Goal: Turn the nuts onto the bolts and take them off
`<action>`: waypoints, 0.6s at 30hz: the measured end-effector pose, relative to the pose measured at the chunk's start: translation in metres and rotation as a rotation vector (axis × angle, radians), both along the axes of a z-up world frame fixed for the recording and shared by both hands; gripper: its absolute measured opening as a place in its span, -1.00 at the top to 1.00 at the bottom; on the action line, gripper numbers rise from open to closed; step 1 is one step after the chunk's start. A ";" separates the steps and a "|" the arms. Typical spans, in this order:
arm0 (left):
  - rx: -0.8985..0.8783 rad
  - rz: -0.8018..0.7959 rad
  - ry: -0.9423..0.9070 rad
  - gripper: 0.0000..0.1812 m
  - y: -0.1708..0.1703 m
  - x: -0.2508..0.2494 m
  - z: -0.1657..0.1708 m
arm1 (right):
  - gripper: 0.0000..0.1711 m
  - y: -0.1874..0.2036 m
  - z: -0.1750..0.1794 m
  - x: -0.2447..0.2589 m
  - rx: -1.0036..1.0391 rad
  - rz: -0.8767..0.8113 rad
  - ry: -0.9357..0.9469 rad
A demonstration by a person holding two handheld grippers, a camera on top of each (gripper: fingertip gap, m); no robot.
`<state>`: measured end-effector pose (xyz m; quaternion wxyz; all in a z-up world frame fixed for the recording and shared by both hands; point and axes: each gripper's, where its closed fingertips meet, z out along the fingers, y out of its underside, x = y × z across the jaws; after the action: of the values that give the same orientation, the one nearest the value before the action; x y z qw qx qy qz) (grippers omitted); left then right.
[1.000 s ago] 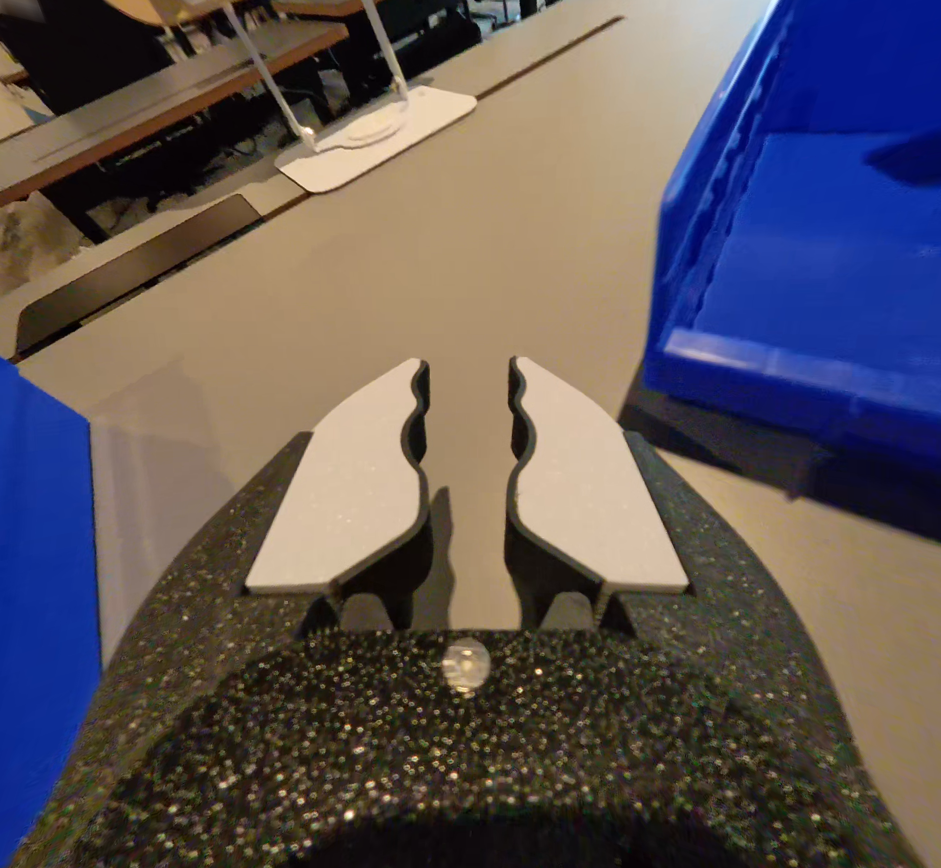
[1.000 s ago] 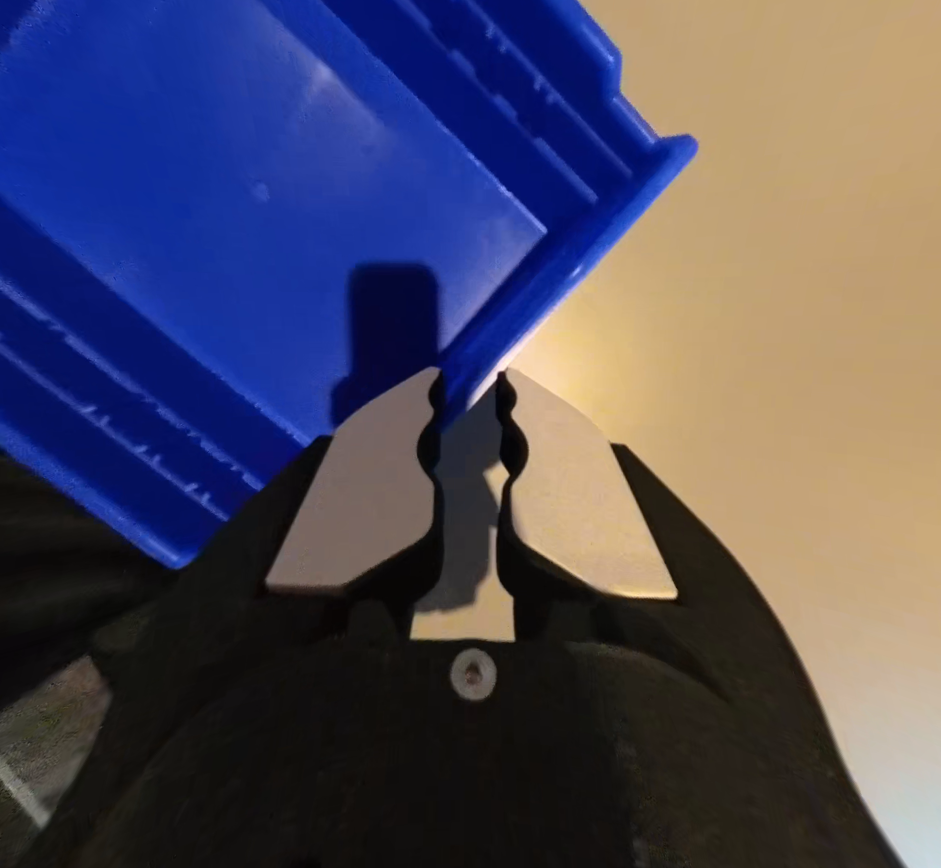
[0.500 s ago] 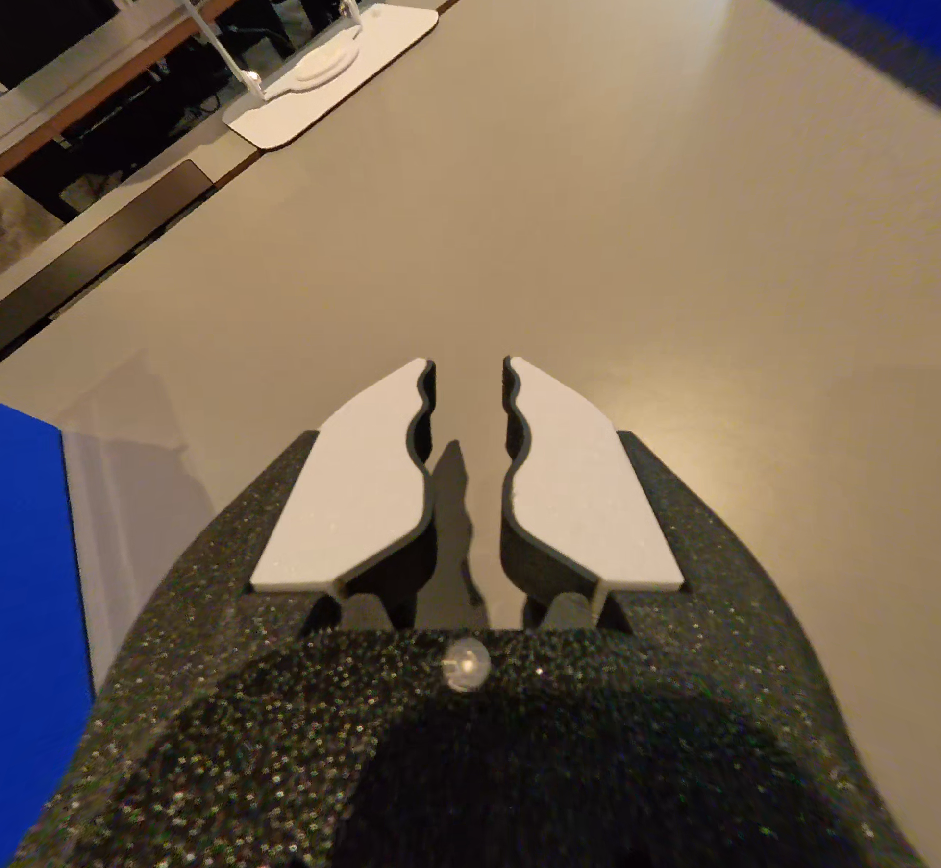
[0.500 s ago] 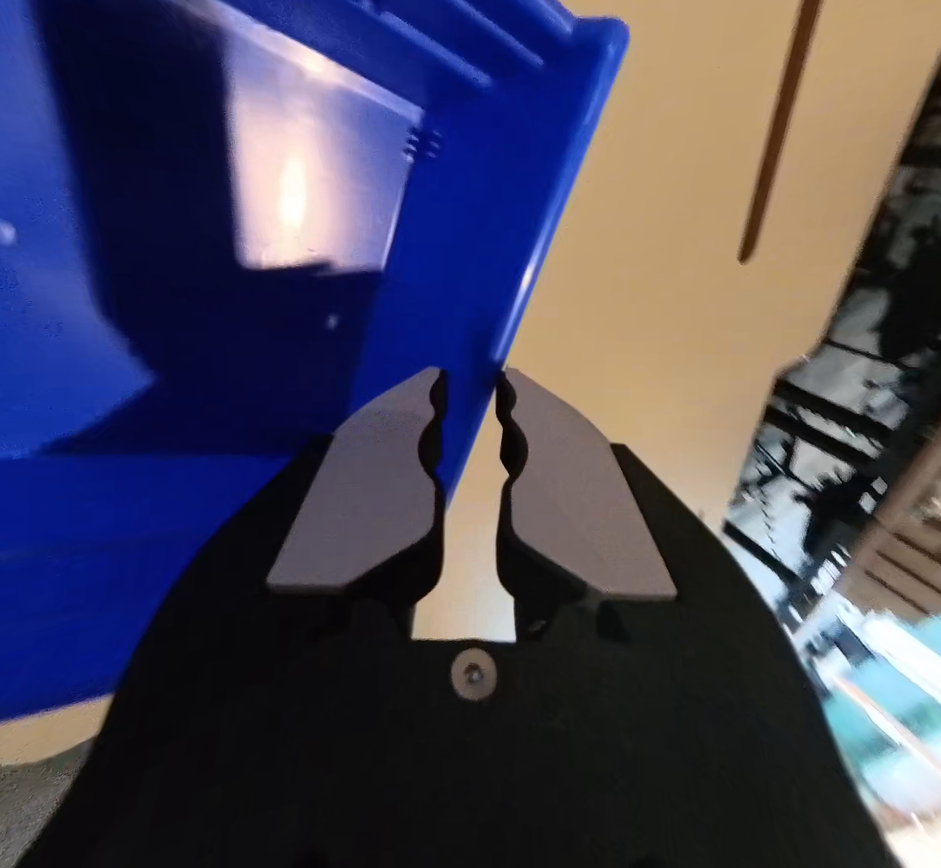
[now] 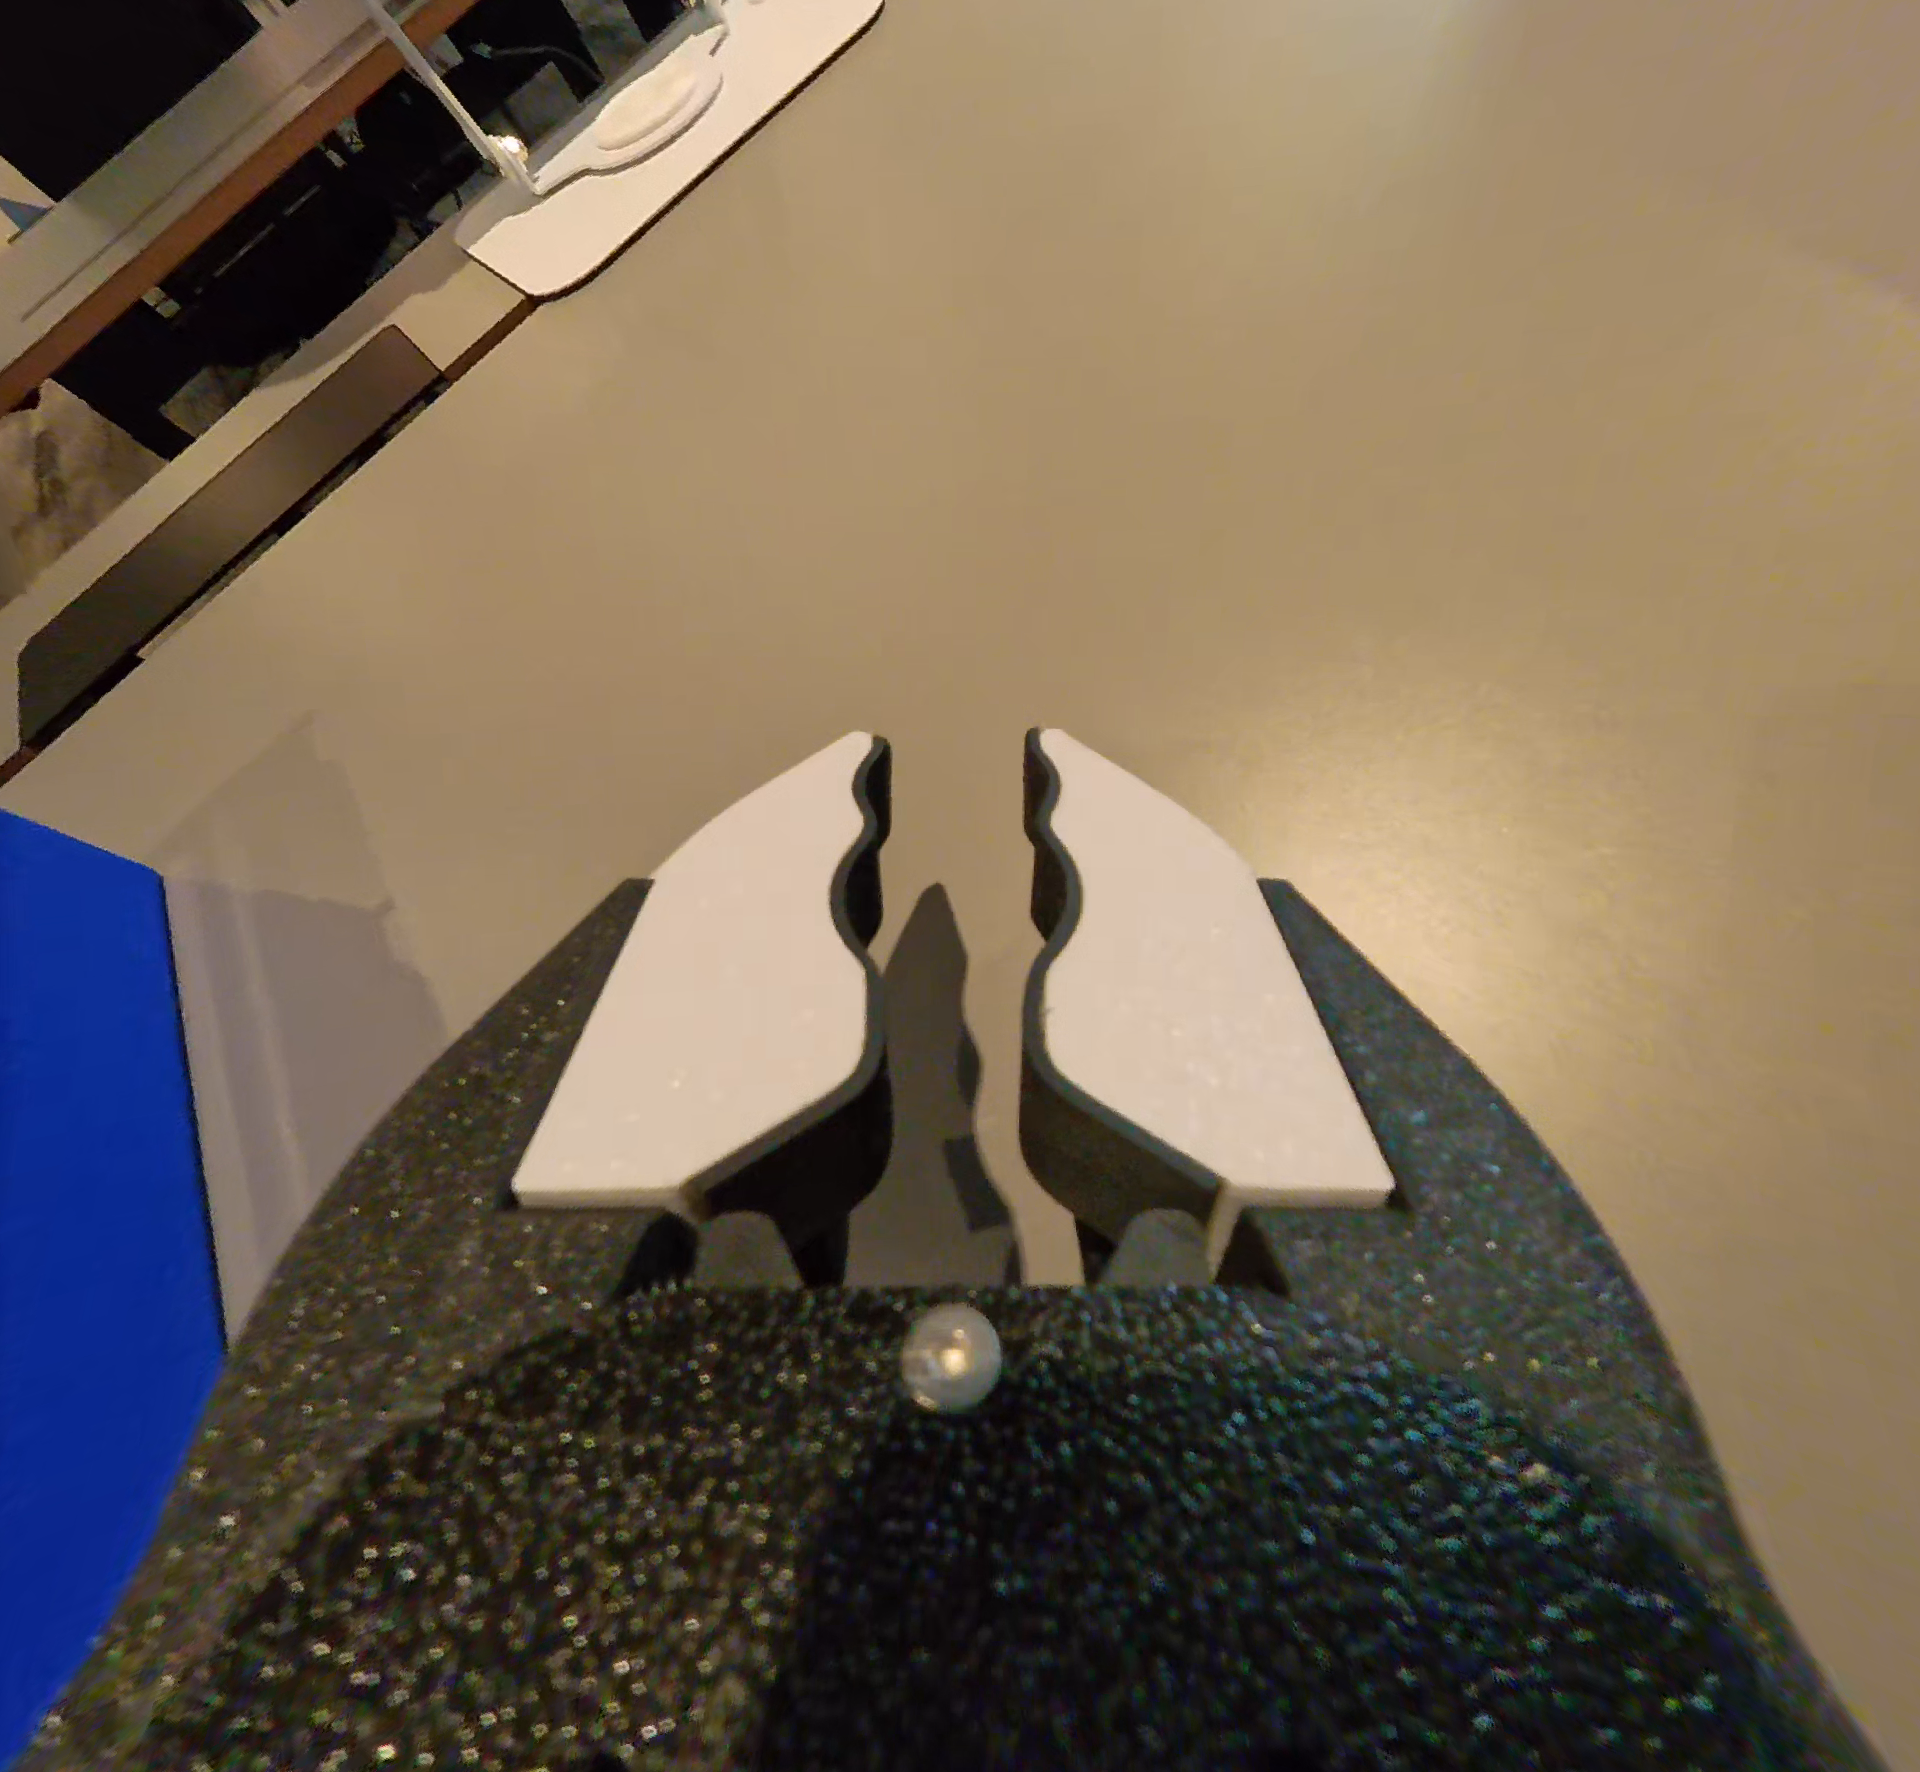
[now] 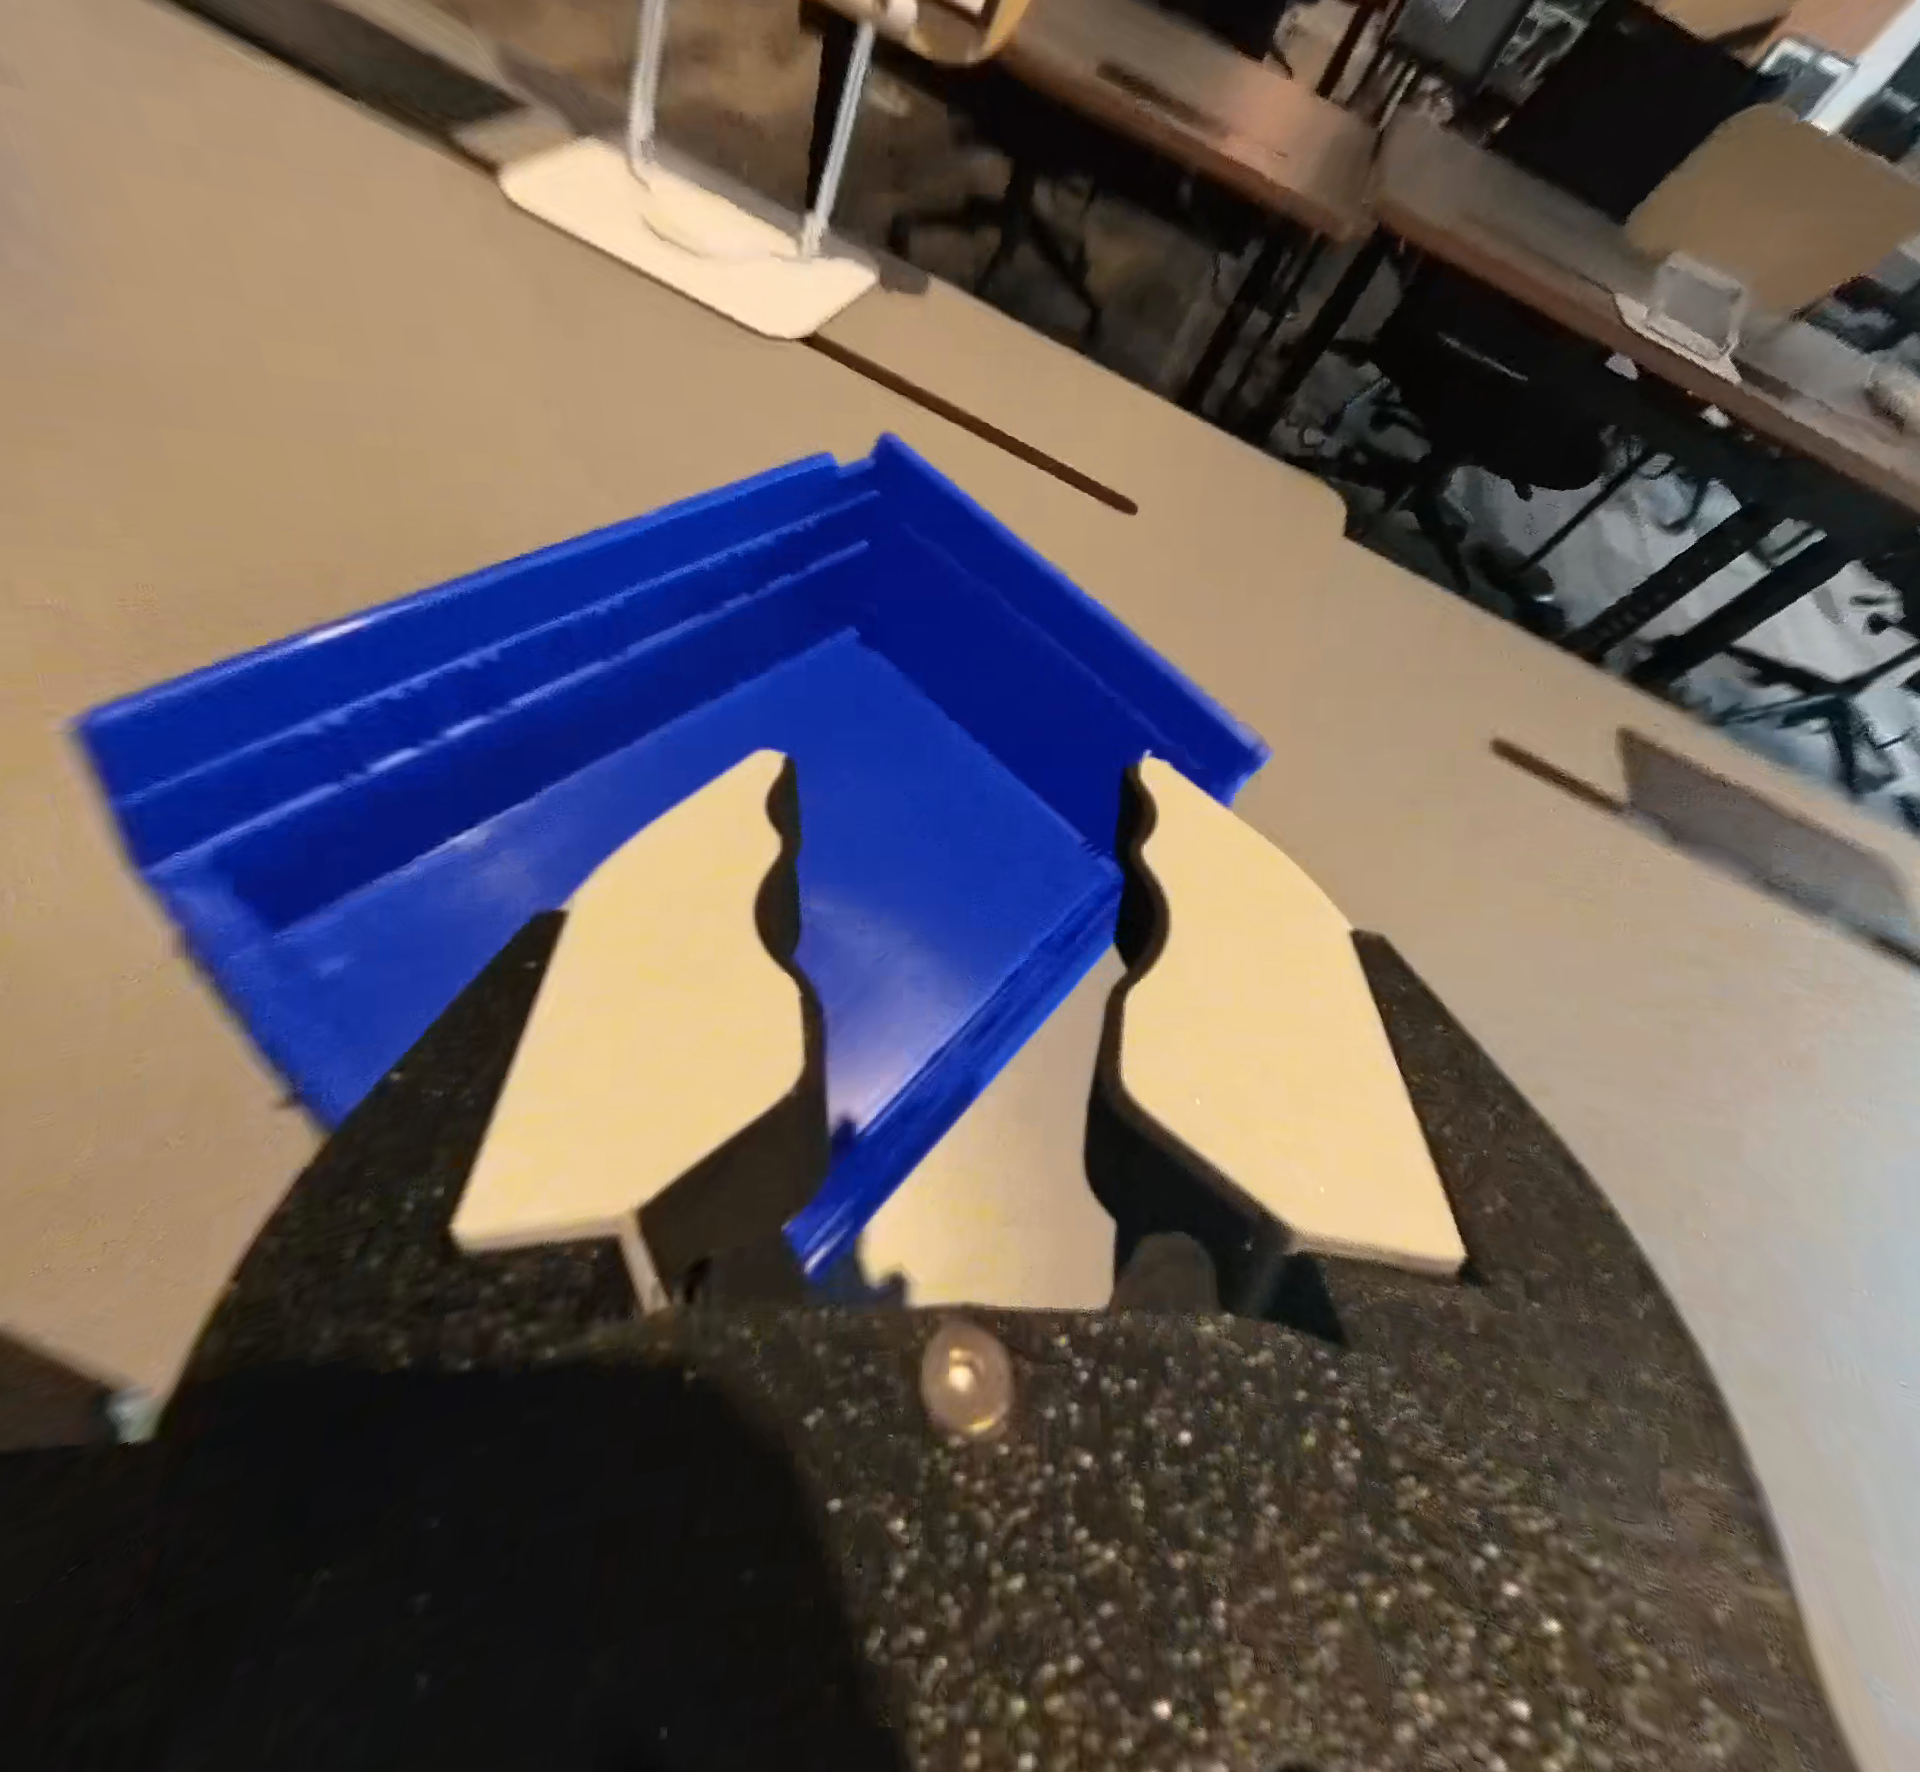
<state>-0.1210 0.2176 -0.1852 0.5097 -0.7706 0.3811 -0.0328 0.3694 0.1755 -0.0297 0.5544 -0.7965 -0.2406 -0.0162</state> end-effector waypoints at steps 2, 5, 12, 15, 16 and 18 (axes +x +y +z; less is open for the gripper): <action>0.001 0.002 -0.003 0.74 -0.001 0.001 0.000 | 0.29 -0.034 -0.014 0.004 0.009 -0.022 0.098; 0.004 0.005 0.003 0.74 -0.003 0.003 0.000 | 0.25 -0.067 -0.051 0.012 -0.025 -0.101 0.155; 0.005 0.015 0.060 0.75 -0.005 0.006 -0.006 | 0.45 -0.072 -0.126 0.018 -0.190 -0.160 0.117; -0.006 0.021 0.072 0.75 -0.002 0.006 -0.008 | 0.75 -0.063 -0.127 0.024 -0.154 -0.176 0.083; -0.010 0.022 0.074 0.75 -0.002 0.005 -0.009 | 0.77 -0.060 -0.127 0.026 -0.149 -0.180 0.085; -0.022 0.023 0.083 0.75 -0.001 0.006 -0.011 | 0.82 -0.053 -0.126 0.031 -0.144 -0.188 0.099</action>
<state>-0.1154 0.2163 -0.1967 0.4855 -0.7810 0.3928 0.0008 0.4000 0.1230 -0.1557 0.5030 -0.8532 -0.1374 -0.0114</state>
